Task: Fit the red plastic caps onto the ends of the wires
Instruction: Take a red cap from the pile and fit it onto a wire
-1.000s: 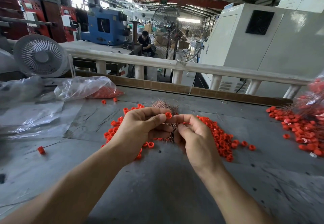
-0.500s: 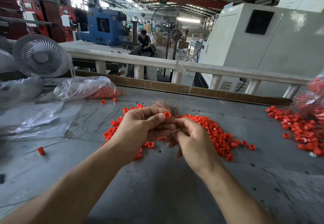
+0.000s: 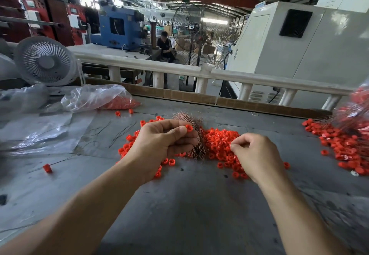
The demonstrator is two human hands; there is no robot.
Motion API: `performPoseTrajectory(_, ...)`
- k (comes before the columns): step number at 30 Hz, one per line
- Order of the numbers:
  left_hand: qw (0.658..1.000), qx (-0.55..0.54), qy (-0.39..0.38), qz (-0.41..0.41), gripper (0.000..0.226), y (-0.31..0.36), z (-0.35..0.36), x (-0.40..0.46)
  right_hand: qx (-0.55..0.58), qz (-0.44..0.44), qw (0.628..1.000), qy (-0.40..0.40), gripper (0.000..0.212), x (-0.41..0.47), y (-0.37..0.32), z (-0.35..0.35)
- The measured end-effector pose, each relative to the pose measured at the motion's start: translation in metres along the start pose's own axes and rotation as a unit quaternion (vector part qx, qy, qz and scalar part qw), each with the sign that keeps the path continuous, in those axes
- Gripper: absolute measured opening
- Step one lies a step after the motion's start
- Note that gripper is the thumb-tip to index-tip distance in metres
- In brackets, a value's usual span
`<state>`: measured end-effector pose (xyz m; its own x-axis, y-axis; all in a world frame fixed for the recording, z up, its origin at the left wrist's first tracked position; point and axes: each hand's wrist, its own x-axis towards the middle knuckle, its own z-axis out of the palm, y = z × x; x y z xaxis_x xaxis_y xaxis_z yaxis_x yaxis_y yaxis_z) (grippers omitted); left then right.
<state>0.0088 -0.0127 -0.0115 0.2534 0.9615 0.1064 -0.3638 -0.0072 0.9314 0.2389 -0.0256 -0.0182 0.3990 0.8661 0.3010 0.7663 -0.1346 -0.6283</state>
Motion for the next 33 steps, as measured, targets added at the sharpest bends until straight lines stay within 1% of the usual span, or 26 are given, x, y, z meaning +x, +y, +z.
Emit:
performPoseTrajectory(4,1.0,0.002,0.0,-0.001,0.013,-0.001,-0.001,0.0,-0.039,-0.021,0.998,-0.038,0.019,-0.006,-0.005,0.007)
performPoseTrajectory(12,1.0,0.005,0.005,-0.004,0.013,-0.001,0.002,0.0,-0.147,-0.05,0.987,-0.051,0.019,-0.014,-0.015,0.016)
performPoseTrajectory(17,1.0,0.007,0.006,-0.005,0.014,0.0,0.003,-0.001,-0.15,-0.06,0.986,-0.045,0.019,-0.015,-0.015,0.015)
performPoseTrajectory(19,1.0,0.005,0.007,-0.006,0.014,0.0,0.003,-0.001,-0.111,-0.068,0.991,-0.031,0.02,-0.014,-0.015,0.013)
performPoseTrajectory(20,1.0,0.005,0.007,-0.006,0.015,0.0,0.003,-0.001,-0.062,-0.073,0.995,-0.026,0.02,-0.013,-0.015,0.012)
performPoseTrajectory(21,1.0,0.006,0.007,-0.005,0.014,0.0,0.003,-0.001,0.016,-0.076,0.997,-0.026,0.019,-0.013,-0.015,0.011)
performPoseTrajectory(22,1.0,0.008,0.007,-0.006,0.014,0.0,0.003,-0.001,0.112,-0.074,0.991,-0.031,0.018,-0.014,-0.017,0.011)
performPoseTrajectory(24,1.0,0.009,0.008,-0.008,0.014,-0.001,0.003,-0.001,0.271,-0.066,0.959,-0.043,0.014,-0.017,-0.024,0.01)
performPoseTrajectory(26,1.0,0.009,0.008,-0.008,0.014,-0.001,0.004,0.0,0.359,-0.075,0.928,-0.065,0.01,-0.02,-0.029,0.01)
performPoseTrajectory(28,1.0,0.003,0.008,-0.008,0.015,-0.001,0.004,0.0,0.382,-0.097,0.914,-0.091,0.01,-0.023,-0.032,0.012)
performPoseTrajectory(30,1.0,-0.005,0.005,-0.006,0.021,-0.001,0.005,-0.001,0.375,-0.115,0.914,-0.105,0.012,-0.024,-0.032,0.015)
performPoseTrajectory(33,1.0,-0.007,-0.003,-0.008,0.031,0.0,0.005,-0.001,0.382,-0.118,0.909,-0.116,0.013,-0.025,-0.032,0.019)
